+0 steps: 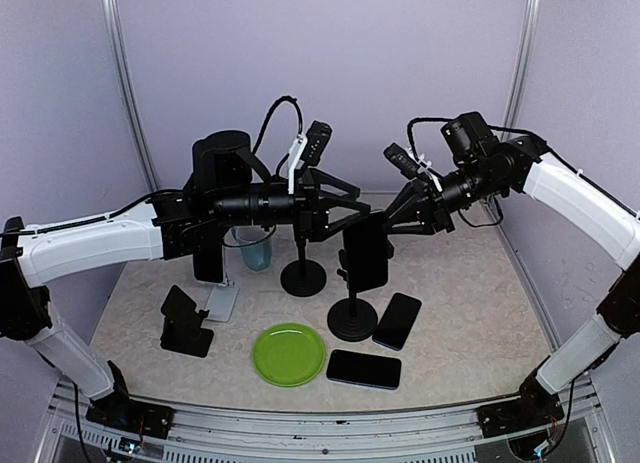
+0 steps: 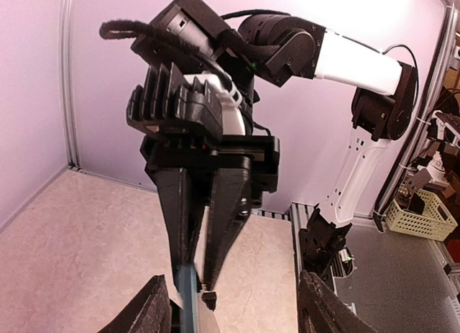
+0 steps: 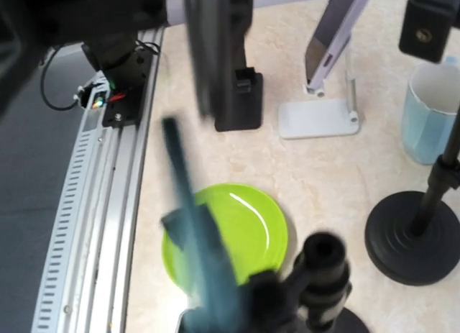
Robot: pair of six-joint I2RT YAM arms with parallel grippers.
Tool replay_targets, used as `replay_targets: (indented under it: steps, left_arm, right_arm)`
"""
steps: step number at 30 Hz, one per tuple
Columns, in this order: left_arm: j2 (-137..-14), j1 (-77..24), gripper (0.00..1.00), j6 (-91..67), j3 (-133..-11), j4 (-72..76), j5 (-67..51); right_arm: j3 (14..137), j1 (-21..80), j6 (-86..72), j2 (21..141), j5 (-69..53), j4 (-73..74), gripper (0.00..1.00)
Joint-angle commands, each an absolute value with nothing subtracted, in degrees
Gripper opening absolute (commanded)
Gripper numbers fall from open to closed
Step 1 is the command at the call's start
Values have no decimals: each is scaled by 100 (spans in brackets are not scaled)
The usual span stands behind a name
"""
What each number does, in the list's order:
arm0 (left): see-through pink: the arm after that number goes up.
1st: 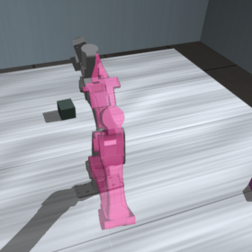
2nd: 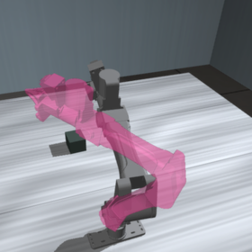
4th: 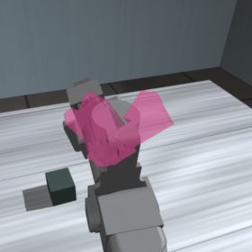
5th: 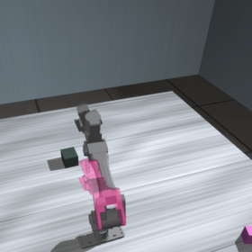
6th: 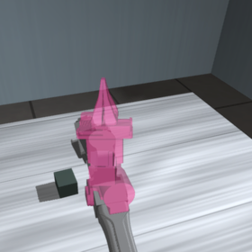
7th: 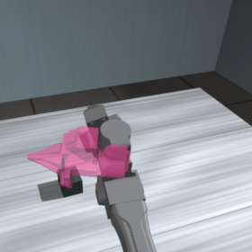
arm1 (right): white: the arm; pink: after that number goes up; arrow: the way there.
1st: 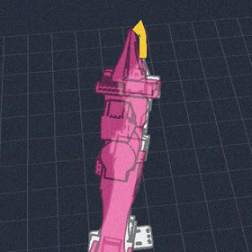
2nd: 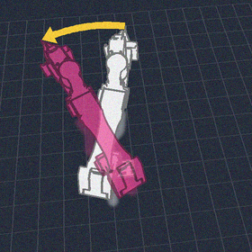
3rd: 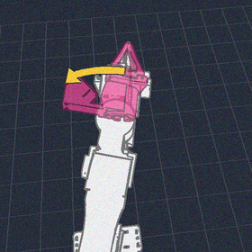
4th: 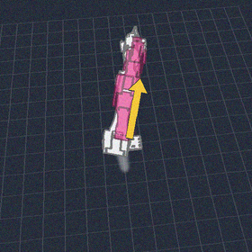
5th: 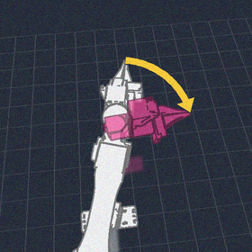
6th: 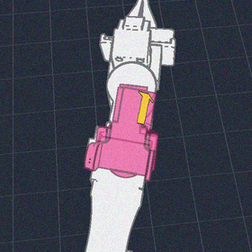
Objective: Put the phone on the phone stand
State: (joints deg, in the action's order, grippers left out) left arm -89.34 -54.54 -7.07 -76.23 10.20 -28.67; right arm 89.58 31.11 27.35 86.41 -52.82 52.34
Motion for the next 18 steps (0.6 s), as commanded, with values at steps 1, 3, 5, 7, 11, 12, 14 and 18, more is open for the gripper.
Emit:
replay_targets:
  steps: [1, 3, 5, 7, 11, 12, 14, 18]
  left_arm:
    - [-8458, -5493, 60, -563, -7300, 961, -2339]
    - [-8275, -5491, 60, -555, -7169, 930, -2212]
    - [-8127, -5493, 61, -546, -7069, 887, -2097]
    - [-8000, -5493, 61, -545, -6967, 849, -2009]
    - [-7786, -5493, 61, -545, -6803, 811, -1877]
    - [-7761, -5493, 61, -545, -6781, 790, -1853]
    - [-7695, -5492, 61, -544, -6732, 750, -1810]
    - [-7588, -5493, 61, -529, -6624, 719, -1747]
  right_arm:
    - [9239, 3128, 3009, 8756, -5693, 5379, 36]
    - [9271, 3152, 3063, 8777, -5813, 5458, 44]
    - [9301, 3191, 3076, 8801, -5844, 5475, 46]
    - [9344, 3228, 3091, 8850, -5848, 5499, 41]
    - [9431, 3234, 3161, 8952, -5908, 5585, 32]
    - [9461, 3242, 3186, 8982, -5914, 5627, 33]
    - [9543, 3260, 3254, 9087, -5926, 5755, 32]
    - [9630, 3291, 3386, 9233, -6000, 5924, 20]
